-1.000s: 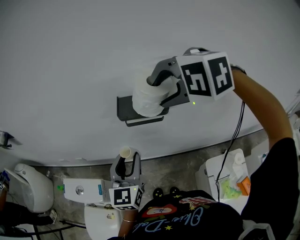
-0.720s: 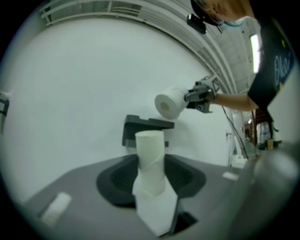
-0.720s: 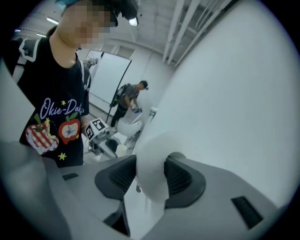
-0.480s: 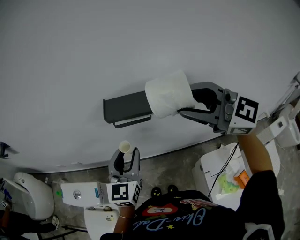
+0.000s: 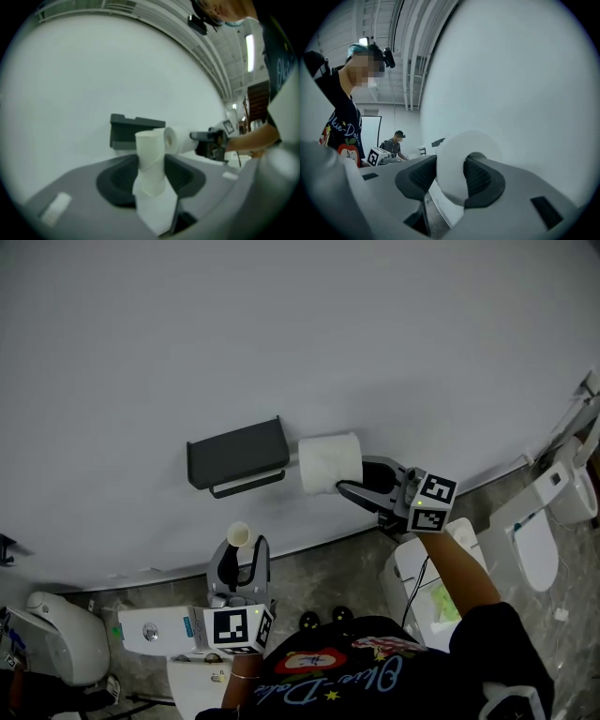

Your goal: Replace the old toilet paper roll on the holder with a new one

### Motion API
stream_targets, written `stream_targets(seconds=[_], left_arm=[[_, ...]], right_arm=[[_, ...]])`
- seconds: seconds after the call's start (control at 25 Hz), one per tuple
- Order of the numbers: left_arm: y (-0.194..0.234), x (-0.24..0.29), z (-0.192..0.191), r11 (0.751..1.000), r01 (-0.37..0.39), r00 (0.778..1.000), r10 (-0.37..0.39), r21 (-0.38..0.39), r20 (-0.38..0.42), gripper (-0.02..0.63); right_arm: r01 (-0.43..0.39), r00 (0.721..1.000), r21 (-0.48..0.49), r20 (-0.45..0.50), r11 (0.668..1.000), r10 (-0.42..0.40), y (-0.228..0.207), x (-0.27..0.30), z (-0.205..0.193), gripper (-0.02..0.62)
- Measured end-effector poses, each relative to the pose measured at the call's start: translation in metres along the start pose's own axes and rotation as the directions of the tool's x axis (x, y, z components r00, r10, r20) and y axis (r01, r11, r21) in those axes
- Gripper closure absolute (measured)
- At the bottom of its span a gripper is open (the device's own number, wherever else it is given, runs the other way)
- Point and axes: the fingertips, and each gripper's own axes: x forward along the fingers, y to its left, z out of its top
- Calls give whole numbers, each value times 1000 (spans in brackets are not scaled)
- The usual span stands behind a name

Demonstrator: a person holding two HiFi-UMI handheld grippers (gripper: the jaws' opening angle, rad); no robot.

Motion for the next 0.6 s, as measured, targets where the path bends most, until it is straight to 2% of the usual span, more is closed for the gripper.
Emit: stream_targets(seconds=[0.28,0.6], left_arm=[[11,-14,-4,999,-54,999,53,-5,-9,433],[15,-20,-6,995,-95,995,95,-8,-19,433]], right_arm=[[-79,997,101,15,992,78,-2,35,-25,413],[-206,978,110,-19,972,209,24,77,-36,413]])
